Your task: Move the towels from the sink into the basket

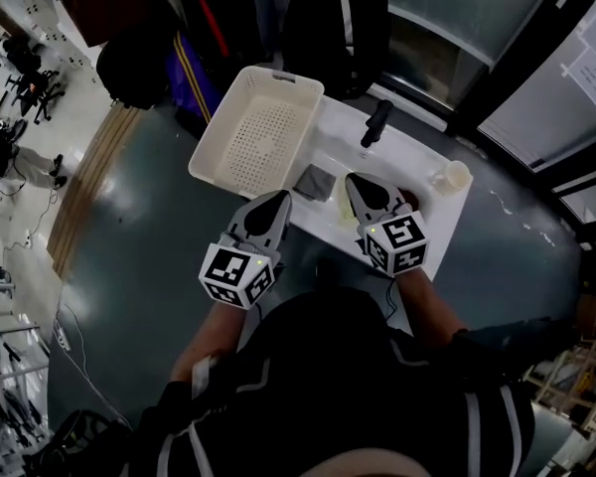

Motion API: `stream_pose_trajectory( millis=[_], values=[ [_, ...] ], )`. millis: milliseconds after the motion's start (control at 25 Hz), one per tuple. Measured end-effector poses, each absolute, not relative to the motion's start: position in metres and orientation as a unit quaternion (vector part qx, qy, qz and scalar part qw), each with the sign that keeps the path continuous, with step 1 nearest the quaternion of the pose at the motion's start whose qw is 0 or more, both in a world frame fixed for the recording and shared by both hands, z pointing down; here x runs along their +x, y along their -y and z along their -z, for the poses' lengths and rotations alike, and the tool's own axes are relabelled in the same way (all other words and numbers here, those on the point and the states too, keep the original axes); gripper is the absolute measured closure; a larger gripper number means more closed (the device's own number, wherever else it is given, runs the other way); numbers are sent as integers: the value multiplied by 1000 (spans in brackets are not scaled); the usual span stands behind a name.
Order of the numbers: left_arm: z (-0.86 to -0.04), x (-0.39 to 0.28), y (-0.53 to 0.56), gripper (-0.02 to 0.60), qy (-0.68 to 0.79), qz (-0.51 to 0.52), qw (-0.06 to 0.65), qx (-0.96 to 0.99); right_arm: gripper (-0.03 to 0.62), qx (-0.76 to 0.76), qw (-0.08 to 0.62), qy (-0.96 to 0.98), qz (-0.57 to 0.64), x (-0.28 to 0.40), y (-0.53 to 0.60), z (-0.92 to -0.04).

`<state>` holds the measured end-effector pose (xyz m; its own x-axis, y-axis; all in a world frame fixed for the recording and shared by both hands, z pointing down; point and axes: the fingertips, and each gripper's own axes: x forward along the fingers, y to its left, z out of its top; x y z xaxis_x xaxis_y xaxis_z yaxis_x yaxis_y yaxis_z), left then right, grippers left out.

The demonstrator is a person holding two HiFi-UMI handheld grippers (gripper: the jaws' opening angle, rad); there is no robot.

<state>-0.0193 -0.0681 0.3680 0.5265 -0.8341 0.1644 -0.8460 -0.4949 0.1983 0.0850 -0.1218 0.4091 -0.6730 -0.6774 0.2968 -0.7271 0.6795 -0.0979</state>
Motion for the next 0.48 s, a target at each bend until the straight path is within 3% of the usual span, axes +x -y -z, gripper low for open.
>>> stream_pose_trajectory(
  millis=[400, 480],
  values=[
    [-402, 36, 118, 580, 448, -72, 140, 880, 580, 423, 145, 877, -172, 152, 150, -473],
    [-412, 51, 125, 580, 434, -78, 145, 886, 487, 430, 157, 868, -190, 166, 150, -492]
  ],
)
